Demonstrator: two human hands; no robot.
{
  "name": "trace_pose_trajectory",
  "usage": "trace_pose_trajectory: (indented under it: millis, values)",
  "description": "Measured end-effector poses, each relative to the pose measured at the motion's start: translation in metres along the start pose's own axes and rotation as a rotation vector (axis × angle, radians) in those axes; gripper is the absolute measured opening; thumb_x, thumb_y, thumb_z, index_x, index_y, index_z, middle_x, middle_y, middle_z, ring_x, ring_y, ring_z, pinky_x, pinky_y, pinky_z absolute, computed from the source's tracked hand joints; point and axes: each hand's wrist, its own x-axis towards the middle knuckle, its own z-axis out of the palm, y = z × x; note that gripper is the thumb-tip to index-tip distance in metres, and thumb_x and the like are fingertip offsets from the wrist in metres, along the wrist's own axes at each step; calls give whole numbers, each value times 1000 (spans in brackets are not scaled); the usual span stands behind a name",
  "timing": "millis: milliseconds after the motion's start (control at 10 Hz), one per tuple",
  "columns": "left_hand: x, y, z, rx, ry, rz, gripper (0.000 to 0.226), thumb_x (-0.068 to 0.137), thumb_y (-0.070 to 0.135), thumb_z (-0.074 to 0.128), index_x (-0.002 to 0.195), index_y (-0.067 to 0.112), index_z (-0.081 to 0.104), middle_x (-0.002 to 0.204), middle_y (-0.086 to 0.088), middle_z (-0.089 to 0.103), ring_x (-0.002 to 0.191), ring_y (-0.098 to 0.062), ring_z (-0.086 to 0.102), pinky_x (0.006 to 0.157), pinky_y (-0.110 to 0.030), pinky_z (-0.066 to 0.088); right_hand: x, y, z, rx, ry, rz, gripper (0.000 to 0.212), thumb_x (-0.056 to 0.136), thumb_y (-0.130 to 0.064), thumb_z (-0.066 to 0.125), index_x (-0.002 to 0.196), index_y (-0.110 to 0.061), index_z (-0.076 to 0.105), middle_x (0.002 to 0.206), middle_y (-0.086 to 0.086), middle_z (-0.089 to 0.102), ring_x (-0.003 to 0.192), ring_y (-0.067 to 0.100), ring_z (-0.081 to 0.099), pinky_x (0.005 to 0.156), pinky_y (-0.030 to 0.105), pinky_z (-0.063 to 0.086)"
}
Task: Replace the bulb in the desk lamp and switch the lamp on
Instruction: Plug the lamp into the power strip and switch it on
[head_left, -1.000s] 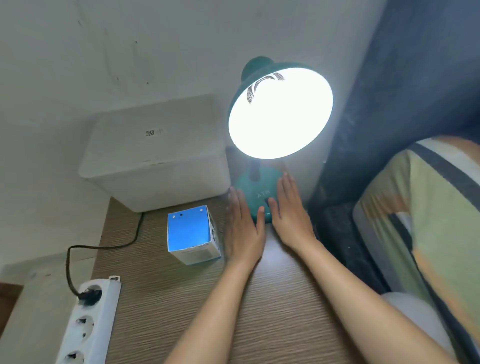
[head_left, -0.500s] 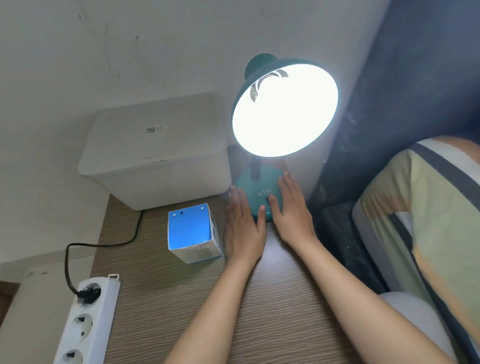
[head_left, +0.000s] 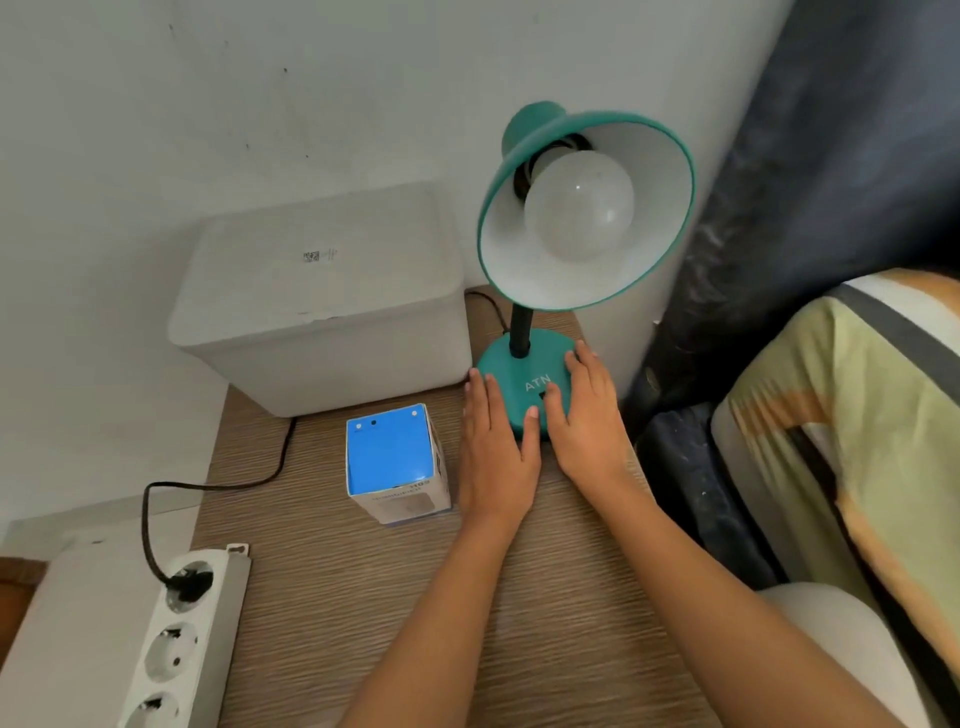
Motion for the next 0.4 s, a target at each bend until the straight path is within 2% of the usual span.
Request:
trace_pose_trajectory:
  millis: [200,300,400]
  values:
    - [-9,0,-2,-48,40,18,78,88,57,19,149,9,14,159,-1,4,143,-5,-1,115,-19,2,-6,1,0,-41,-19,3,53,98,-31,34,146,-9,25,158,4,14,146,16,11,114,24,7]
    - [-24,-5,-10,-92,15,22,87,84,72,12,149,15,7,155,13,-6,143,1,-6,119,-27,10,-18,-5,-10,-11,-33,32,58,98,-33,34,148,-12,16,160,-2,4,145,13,12,116,28,19]
    - [-61,-15,-5,-54,-67,78,85,83,72,1,149,18,3,151,21,-18,142,3,-9,116,-27,17,-52,5,-19,-27,-3,28,60,96,-33,39,148,-14,15,159,-4,4,145,10,12,114,22,13]
